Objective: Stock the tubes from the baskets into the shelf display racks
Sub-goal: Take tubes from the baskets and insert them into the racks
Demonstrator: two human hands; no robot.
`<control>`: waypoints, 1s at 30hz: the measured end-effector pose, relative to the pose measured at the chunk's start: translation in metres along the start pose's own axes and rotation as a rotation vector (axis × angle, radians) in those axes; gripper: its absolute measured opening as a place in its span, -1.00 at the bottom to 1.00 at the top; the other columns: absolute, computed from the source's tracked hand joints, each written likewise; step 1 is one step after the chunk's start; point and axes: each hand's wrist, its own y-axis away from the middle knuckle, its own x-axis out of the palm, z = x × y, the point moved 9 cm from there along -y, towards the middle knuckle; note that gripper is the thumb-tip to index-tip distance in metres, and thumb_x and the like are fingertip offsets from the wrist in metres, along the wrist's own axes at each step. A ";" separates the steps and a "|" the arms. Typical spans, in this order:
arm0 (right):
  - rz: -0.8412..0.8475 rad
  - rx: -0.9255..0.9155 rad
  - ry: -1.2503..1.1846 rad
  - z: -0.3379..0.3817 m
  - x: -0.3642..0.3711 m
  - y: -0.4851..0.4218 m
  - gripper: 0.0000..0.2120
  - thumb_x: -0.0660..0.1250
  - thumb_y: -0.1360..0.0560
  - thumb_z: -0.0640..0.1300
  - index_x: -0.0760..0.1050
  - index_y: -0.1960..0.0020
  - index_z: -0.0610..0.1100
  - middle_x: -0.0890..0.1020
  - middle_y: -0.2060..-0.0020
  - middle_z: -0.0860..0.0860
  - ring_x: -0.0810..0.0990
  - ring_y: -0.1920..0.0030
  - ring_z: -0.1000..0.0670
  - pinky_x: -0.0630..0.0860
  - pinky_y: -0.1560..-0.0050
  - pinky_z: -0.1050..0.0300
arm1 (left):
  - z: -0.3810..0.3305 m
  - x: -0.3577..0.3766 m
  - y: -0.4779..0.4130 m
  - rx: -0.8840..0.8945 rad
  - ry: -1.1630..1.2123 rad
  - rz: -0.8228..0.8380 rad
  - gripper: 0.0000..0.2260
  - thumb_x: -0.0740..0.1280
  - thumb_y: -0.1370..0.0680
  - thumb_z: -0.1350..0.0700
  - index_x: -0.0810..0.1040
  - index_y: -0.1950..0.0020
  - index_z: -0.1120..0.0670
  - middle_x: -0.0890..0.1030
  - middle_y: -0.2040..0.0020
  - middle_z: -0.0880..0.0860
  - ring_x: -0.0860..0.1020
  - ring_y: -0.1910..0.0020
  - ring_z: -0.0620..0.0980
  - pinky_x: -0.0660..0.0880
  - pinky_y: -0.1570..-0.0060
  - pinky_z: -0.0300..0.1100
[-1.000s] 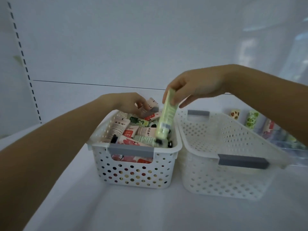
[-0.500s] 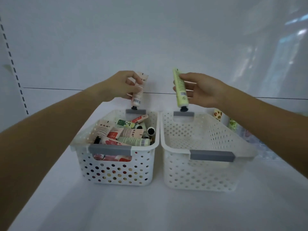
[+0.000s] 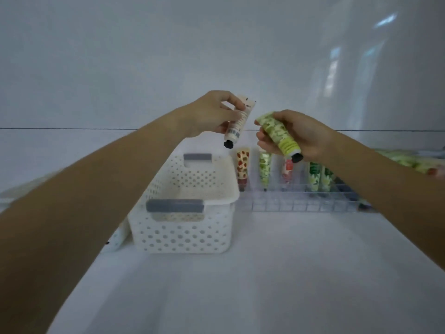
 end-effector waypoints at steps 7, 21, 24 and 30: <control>-0.243 -0.148 0.242 0.030 -0.109 0.046 -0.84 0.13 -0.60 -0.18 0.47 0.00 -0.17 0.62 0.27 -0.06 0.62 0.35 0.08 0.60 0.31 0.16 | -0.022 0.101 -0.015 -0.094 0.039 -0.038 -0.89 0.23 -0.56 0.29 0.50 -0.03 0.13 0.49 0.00 0.06 0.54 0.27 -0.07 0.53 0.44 -0.31; -0.331 -0.566 0.980 0.040 -0.106 0.034 -0.76 0.15 -0.57 -0.26 0.43 -0.20 -0.12 0.41 0.32 0.07 0.46 0.30 0.00 0.54 0.21 0.18 | 0.088 0.115 0.049 -0.357 0.171 -0.537 -0.77 0.18 -0.59 0.27 0.50 -0.20 0.23 0.48 -0.28 0.20 0.46 -0.25 0.14 0.44 -0.13 -0.12; -0.343 -0.642 1.043 0.039 -0.089 0.018 -0.80 0.15 -0.54 -0.31 0.45 -0.11 -0.16 0.42 0.37 0.07 0.38 0.42 0.09 0.28 0.55 0.45 | 0.095 0.117 0.053 -0.357 0.215 -0.497 -0.76 0.19 -0.59 0.27 0.49 -0.22 0.25 0.48 -0.27 0.24 0.50 -0.17 0.16 0.48 0.19 -0.28; -0.365 -0.626 1.175 0.027 -0.082 -0.018 -0.80 0.13 -0.55 -0.30 0.43 -0.12 -0.17 0.50 0.18 -0.09 0.40 0.40 0.03 0.33 0.43 0.21 | 0.098 0.118 0.047 -0.340 0.244 -0.470 -0.79 0.21 -0.58 0.26 0.51 -0.19 0.24 0.50 -0.23 0.23 0.48 0.08 -0.01 0.45 0.40 -0.36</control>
